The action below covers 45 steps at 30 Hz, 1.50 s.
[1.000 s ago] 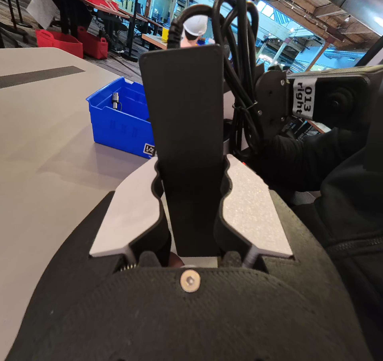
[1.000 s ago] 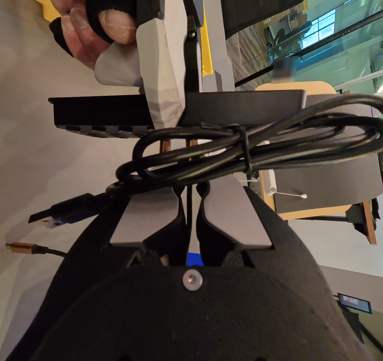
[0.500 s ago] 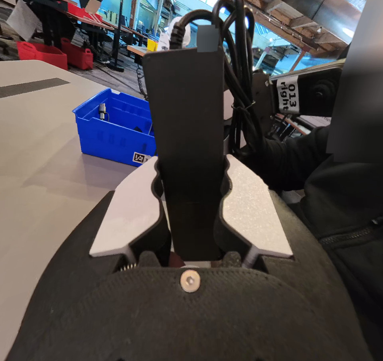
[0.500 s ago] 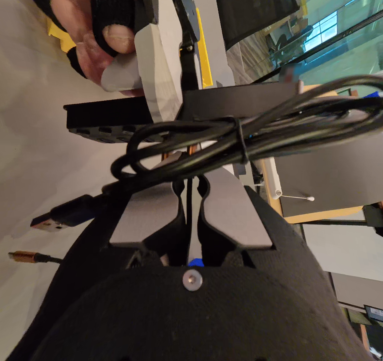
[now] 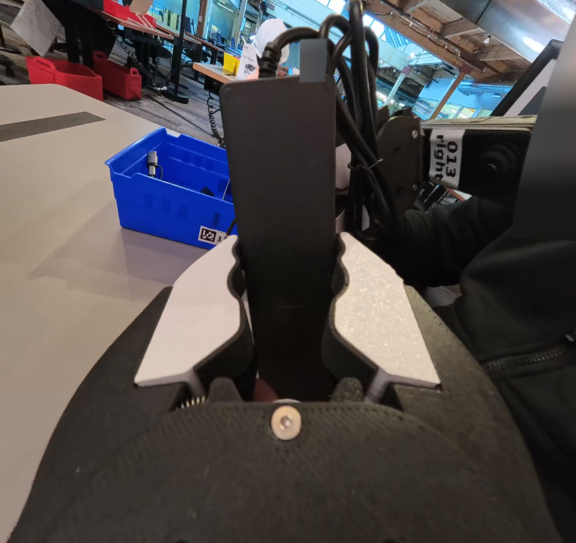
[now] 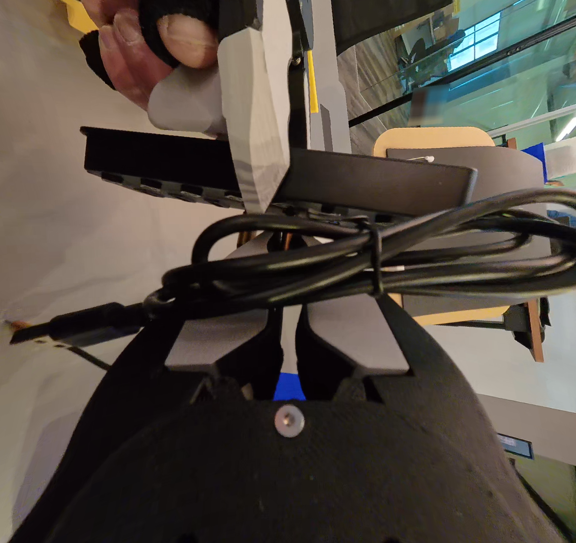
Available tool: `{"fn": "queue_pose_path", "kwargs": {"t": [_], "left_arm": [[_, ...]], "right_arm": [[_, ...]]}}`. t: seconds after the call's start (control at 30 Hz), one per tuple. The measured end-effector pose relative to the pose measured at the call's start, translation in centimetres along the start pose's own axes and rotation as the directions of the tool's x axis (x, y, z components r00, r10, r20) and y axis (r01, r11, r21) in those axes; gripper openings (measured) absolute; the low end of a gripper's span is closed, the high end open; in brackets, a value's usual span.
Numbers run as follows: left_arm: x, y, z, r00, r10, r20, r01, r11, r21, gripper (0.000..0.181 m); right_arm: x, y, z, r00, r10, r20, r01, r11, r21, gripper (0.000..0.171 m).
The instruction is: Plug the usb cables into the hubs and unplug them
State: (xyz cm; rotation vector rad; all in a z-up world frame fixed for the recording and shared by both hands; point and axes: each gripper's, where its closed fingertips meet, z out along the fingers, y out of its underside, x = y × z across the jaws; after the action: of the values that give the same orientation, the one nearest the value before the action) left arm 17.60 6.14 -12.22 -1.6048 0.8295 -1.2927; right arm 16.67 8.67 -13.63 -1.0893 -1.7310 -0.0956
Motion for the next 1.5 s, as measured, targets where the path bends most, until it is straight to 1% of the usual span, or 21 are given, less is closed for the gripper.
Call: {"fn": "queue_pose_path", "kwargs": {"t": [0.13,0.33,0.43,0.53,0.57,0.6,0.63,0.67,0.7,0.73,0.8,0.87,0.9,0.97,1.07,1.13,1.23,1.3,1.37,1.43,1.5], "left_arm": [[0.2,0.1,0.4,1.0,-0.004,-0.011,0.004,1.0,0.002,0.054],[0.4,-0.7,0.4,0.999,0.023,0.024,-0.024,0.999,0.024,0.054],[0.8,-1.0,0.3,0.999,0.031,0.011,-0.031,0.999,0.032,0.054],[1.2,-0.9,0.3,0.999,0.043,-0.005,-0.043,0.999,0.025,0.054],[1.0,-0.9,0.2,0.999,0.042,0.001,-0.042,0.999,0.027,0.055],[-0.3,-1.9,-1.1,0.998,0.024,0.053,-0.029,0.995,0.092,0.054],[-1.8,-3.3,-3.4,0.996,-0.034,0.083,0.02,0.986,0.163,0.054],[-2.7,-4.7,-5.3,0.993,-0.039,0.109,0.013,0.973,0.229,0.054],[-2.8,-5.3,-5.8,0.992,-0.002,0.125,-0.026,0.975,0.222,0.054],[-2.5,-5.3,-5.2,0.99,0.04,0.135,-0.065,0.98,0.189,0.054],[-1.8,-4.3,-3.4,0.988,0.075,0.132,-0.091,0.989,0.113,0.054],[-1.5,-3.4,-2.9,0.983,0.105,0.15,-0.115,0.991,0.062,0.054],[-1.9,-3.3,-3.2,0.983,0.086,0.162,-0.098,0.993,0.071,0.054],[-3.0,-3.5,-4.0,0.983,0.038,0.177,-0.058,0.993,0.106,0.054],[-3.5,-3.6,-4.8,0.98,0.057,0.19,-0.077,0.992,0.101,0.054],[-3.7,-3.3,-4.9,0.977,0.073,0.201,-0.091,0.993,0.079,0.054],[-3.9,-3.3,-5.1,0.976,0.071,0.207,-0.09,0.992,0.086,0.054],[-4.1,-3.4,-5.3,0.975,0.062,0.213,-0.084,0.992,0.095,0.054],[-4.4,-3.4,-5.5,0.978,0.043,0.206,-0.066,0.992,0.104,0.054],[-4.7,-3.3,-5.5,0.977,0.035,0.21,-0.058,0.993,0.104,0.054],[-4.8,-3.1,-5.4,0.978,0.029,0.207,-0.051,0.994,0.101,0.054]], "right_arm": [[0.0,0.3,-0.5,1.0,0.014,0.022,-0.014,1.0,0.008,0.008],[0.7,0.1,-1.0,0.999,0.028,-0.029,-0.029,0.999,-0.021,0.008],[0.8,-0.4,-1.3,0.997,0.079,-0.021,-0.079,0.997,0.012,0.007],[0.5,-0.6,-1.5,0.982,0.172,0.08,-0.18,0.978,0.108,0.009],[0.6,-0.2,-1.6,0.984,0.16,0.078,-0.167,0.981,0.096,0.009],[1.3,1.2,-1.9,0.985,0.166,0.045,-0.168,0.985,0.048,0.008],[2.5,2.7,-2.9,0.978,0.21,0.013,-0.211,0.976,0.051,0.007],[3.4,3.6,-3.7,0.972,0.236,-0.003,-0.235,0.97,0.06,0.007],[3.8,3.5,-4.1,0.975,0.219,-0.021,-0.218,0.975,0.051,0.007],[3.8,2.8,-4.0,0.981,0.195,-0.023,-0.193,0.98,0.046,0.007],[3.6,2.4,-3.3,0.981,0.194,0.005,-0.194,0.981,0.022,0.006],[4.2,3.7,-3.6,0.968,0.25,-0.002,-0.25,0.968,0.023,0.006],[5.0,4.6,-4.3,0.958,0.285,-0.024,-0.285,0.958,0.017,0.007],[6.8,6.1,-6.2,0.924,0.378,-0.067,-0.376,0.926,0.039,0.007],[9.3,9.3,-9.5,0.862,0.484,-0.154,-0.483,0.874,0.042,0.007],[10.7,11.3,-11.8,0.803,0.563,-0.196,-0.563,0.824,0.057,0.007],[11.3,15.2,-14.6,0.702,0.665,-0.255,-0.677,0.735,0.051,0.006],[10.3,18.2,-15.5,0.628,0.73,-0.269,-0.751,0.659,0.036,0.007],[8.4,21.1,-15.3,0.572,0.769,-0.286,-0.802,0.597,-0.001,0.007],[5.6,23.4,-14.1,0.543,0.8,-0.254,-0.835,0.547,-0.062,0.007],[3.2,24.3,-12.7,0.49,0.854,-0.176,-0.871,0.486,-0.069,0.007]]}}
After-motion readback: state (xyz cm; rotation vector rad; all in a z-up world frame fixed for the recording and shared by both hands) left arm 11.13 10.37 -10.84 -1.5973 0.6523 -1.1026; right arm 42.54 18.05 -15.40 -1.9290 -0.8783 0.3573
